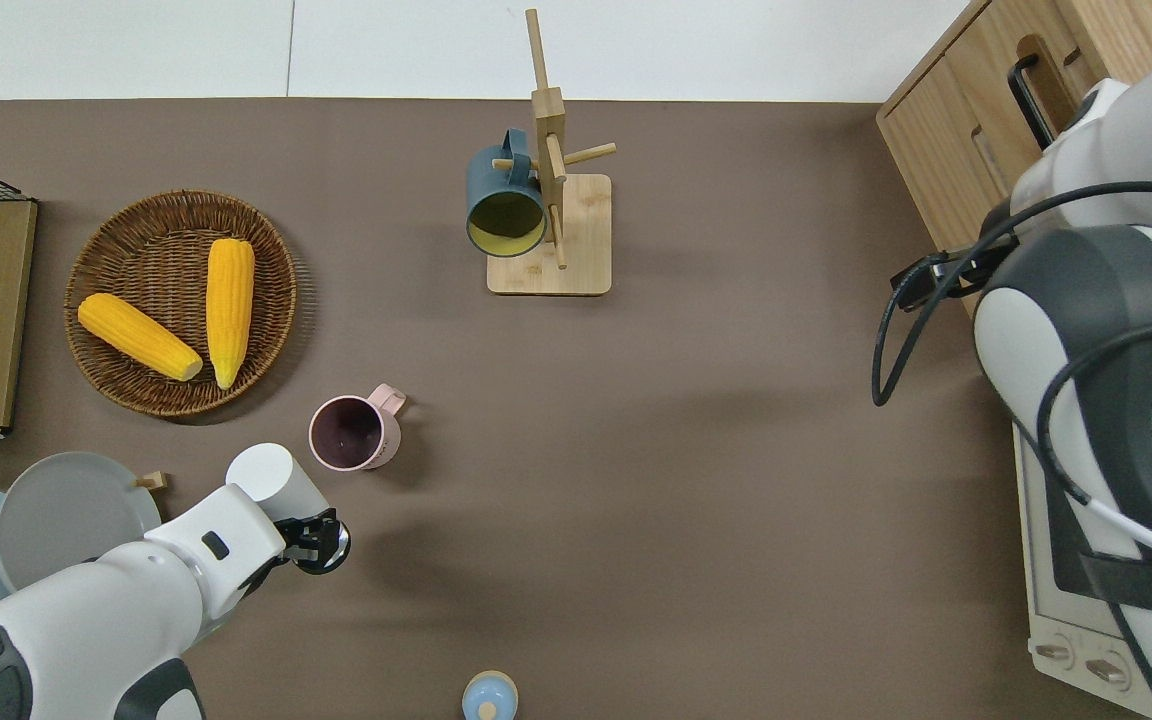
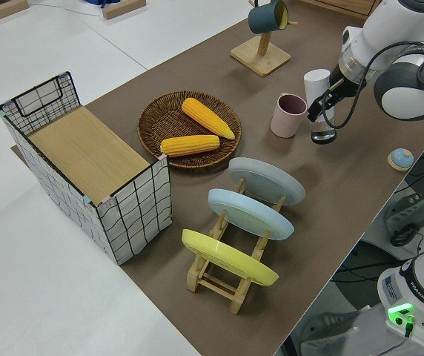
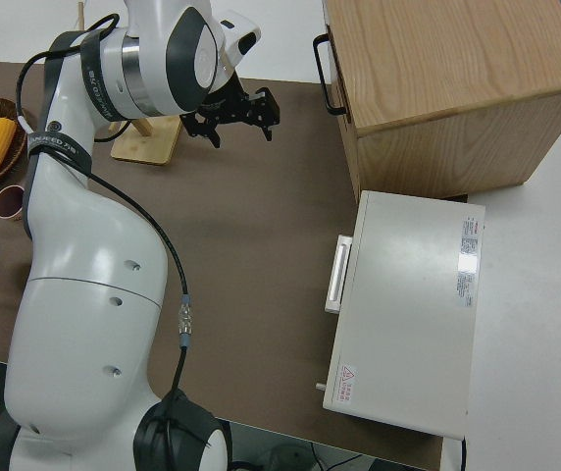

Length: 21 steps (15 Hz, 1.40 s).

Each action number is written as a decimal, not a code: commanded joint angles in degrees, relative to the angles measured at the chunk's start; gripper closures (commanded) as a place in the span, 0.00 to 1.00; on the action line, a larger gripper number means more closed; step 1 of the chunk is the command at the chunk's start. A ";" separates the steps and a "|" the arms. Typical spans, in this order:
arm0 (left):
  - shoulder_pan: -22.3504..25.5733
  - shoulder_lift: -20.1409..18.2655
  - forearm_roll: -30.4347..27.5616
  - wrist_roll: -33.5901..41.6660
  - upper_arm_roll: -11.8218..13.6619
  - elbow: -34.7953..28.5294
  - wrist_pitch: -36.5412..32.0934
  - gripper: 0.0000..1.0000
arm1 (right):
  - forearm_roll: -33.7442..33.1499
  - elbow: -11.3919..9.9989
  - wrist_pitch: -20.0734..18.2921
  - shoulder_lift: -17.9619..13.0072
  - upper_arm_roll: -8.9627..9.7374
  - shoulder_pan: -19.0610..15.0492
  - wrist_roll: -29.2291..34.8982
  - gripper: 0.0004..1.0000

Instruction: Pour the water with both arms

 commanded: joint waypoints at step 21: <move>0.47 18.02 11.90 -5.03 0.54 19.26 -22.90 1.00 | 3.07 -0.02 -5.32 -7.64 -0.90 0.17 -0.46 0.01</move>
